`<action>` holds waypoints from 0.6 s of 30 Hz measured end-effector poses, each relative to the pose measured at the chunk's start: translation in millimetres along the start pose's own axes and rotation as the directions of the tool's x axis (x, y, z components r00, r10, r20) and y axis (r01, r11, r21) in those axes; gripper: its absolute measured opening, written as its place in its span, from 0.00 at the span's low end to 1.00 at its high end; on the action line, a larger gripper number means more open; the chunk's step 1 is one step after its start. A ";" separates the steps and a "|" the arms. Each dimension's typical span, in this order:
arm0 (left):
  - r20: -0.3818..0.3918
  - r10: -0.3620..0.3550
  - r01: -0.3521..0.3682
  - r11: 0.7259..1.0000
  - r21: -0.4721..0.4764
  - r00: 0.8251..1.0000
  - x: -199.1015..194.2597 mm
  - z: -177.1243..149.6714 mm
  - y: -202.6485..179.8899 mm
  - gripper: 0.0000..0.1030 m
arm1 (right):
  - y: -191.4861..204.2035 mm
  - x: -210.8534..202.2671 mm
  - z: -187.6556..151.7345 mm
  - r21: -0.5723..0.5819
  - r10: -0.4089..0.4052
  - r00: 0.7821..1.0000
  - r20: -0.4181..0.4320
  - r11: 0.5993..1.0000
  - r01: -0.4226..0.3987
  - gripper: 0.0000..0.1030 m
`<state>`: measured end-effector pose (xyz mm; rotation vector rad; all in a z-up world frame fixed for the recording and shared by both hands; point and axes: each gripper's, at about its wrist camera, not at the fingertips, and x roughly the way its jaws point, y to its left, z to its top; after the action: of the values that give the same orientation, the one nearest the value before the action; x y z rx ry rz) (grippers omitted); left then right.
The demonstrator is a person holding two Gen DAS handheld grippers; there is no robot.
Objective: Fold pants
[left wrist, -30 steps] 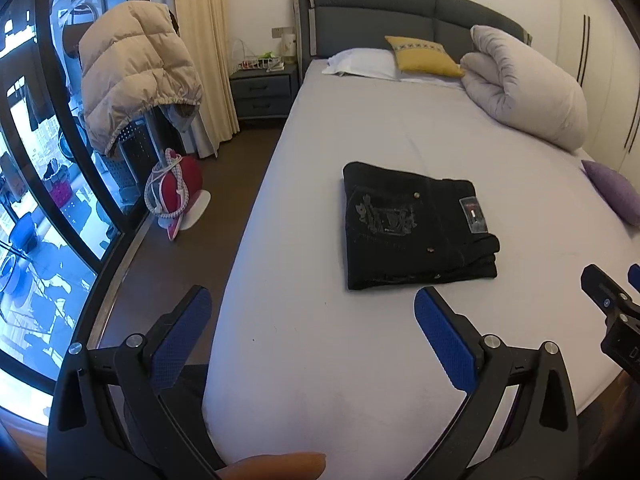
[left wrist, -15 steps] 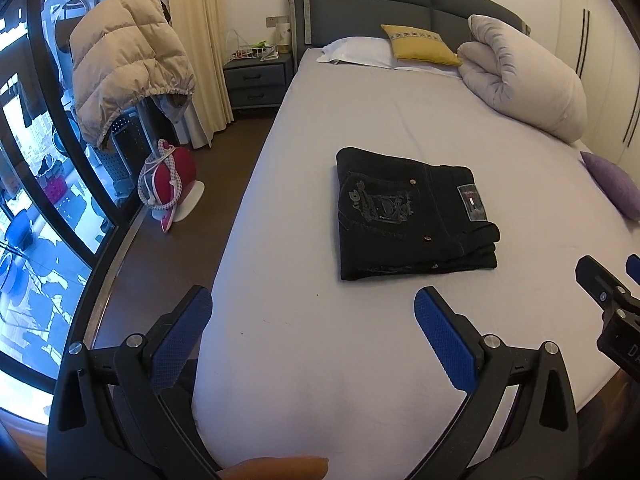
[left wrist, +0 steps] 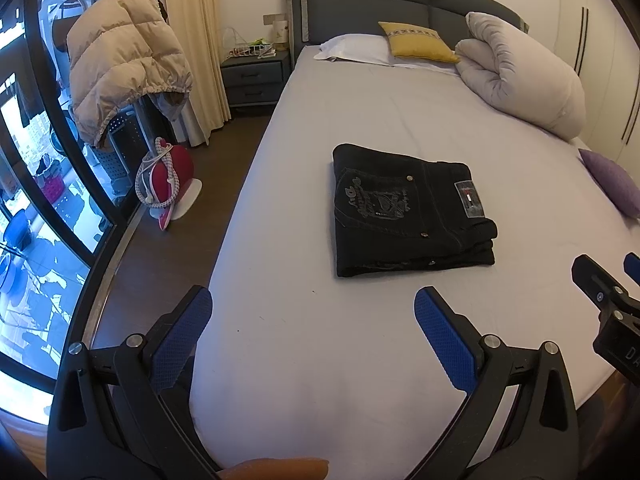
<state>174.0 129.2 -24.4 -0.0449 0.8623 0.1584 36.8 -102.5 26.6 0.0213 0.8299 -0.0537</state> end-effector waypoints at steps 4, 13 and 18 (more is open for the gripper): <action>-0.001 -0.004 0.004 1.000 0.002 1.000 0.2 0.3 -0.7 1.00 | 0.1 0.3 -0.4 0.000 -0.001 1.000 0.000 1.000 0.001 1.00; -0.006 -0.010 0.010 1.000 0.001 1.000 1.2 1.1 0.2 1.00 | 0.9 0.0 -0.5 0.001 -0.001 1.000 0.000 1.000 0.001 1.00; -0.009 -0.010 0.010 1.000 0.001 1.000 1.4 1.1 0.4 1.00 | 1.3 0.5 -2.4 -0.001 -0.001 1.000 -0.002 1.000 0.001 1.00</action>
<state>175.7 129.9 -24.8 -0.0491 0.8705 0.1482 35.5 -101.1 24.6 0.0200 0.8320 -0.0544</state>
